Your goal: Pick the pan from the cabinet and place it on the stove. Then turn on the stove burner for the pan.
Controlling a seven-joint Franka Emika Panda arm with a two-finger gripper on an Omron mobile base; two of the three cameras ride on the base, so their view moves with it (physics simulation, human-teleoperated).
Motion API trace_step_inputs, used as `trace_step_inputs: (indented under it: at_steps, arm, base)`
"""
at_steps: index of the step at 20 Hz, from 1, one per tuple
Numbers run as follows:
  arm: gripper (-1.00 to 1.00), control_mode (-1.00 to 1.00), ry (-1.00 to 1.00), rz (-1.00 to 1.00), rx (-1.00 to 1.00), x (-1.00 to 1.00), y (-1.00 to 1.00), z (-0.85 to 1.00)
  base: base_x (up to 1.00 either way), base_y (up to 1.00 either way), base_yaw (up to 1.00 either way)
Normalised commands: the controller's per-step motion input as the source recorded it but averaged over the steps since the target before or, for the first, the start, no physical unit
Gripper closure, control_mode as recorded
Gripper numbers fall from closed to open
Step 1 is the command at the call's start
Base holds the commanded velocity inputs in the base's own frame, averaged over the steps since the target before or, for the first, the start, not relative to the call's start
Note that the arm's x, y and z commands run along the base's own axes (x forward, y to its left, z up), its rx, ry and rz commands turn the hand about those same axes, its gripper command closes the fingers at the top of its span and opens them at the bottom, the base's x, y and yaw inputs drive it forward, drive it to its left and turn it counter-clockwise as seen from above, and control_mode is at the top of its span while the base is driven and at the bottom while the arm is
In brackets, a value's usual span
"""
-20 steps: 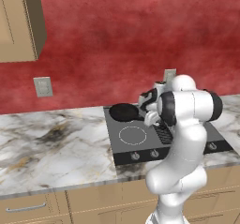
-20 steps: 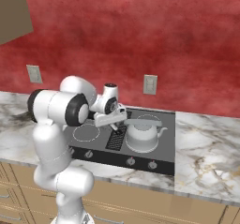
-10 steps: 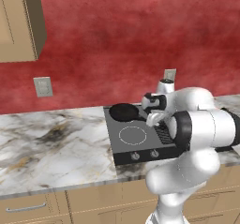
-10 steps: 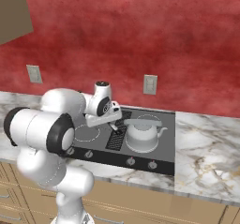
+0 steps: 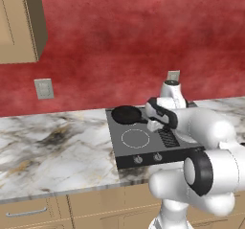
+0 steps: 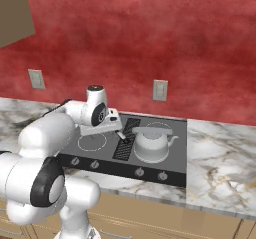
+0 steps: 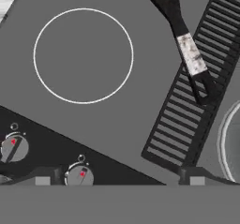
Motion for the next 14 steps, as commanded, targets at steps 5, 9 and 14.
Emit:
trace_step_inputs:
  at_steps: [5, 9, 14]
  arm:
    - [-1.00, -1.00, 0.03, -0.29, 0.00, -0.62, 0.03, 0.13]
    - [-1.00, -1.00, 0.05, -0.30, 0.00, -0.60, 0.08, 0.03]
    - [-1.00, -1.00, 0.04, -0.26, 0.01, -0.52, 0.08, 0.02]
  base:
    - [0.00, 0.00, 0.00]
    - [0.00, 0.00, 0.00]
    - [0.00, 0.00, 0.00]
